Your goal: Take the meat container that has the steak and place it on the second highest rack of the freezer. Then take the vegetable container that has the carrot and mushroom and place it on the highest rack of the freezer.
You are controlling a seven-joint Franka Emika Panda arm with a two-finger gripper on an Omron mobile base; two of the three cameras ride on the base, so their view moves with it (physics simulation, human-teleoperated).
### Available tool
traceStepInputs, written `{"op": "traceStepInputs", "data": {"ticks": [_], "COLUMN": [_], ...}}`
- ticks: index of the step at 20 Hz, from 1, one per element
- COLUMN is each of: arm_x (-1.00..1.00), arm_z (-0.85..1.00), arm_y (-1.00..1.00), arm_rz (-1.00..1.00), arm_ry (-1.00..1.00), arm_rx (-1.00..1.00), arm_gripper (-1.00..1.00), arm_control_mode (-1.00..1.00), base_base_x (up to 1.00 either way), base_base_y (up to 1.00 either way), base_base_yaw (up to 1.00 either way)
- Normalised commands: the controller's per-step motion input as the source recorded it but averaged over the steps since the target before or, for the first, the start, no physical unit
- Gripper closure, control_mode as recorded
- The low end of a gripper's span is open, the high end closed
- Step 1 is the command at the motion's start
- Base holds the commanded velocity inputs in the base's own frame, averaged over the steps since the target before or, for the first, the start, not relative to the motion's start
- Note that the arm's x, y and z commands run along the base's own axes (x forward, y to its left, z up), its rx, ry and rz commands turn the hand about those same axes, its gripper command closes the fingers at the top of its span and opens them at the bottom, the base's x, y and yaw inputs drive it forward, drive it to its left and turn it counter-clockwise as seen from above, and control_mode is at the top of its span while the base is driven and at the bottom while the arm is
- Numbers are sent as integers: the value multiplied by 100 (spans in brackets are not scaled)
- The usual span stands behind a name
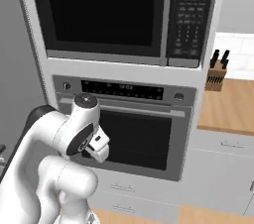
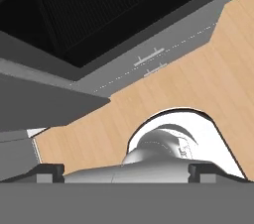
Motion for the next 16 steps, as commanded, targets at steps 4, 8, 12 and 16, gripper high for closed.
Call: {"op": "traceStepInputs", "data": {"ticks": [4, 8, 12, 16], "arm_x": [0, 0, 0, 0], "arm_z": [0, 0, 0, 0], "arm_y": [0, 0, 0, 0], "arm_rz": [0, 0, 0, 0], "arm_ry": [0, 0, 0, 0], "arm_rx": [0, 0, 0, 0], "arm_gripper": [-100, -100, -100, -100], "arm_control_mode": [100, 100, 100, 100], "base_base_x": [13, -21, 8, 11], "base_base_y": [-100, -100, -100, -100], "base_base_yaw": [0, 0, 0, 0]}}
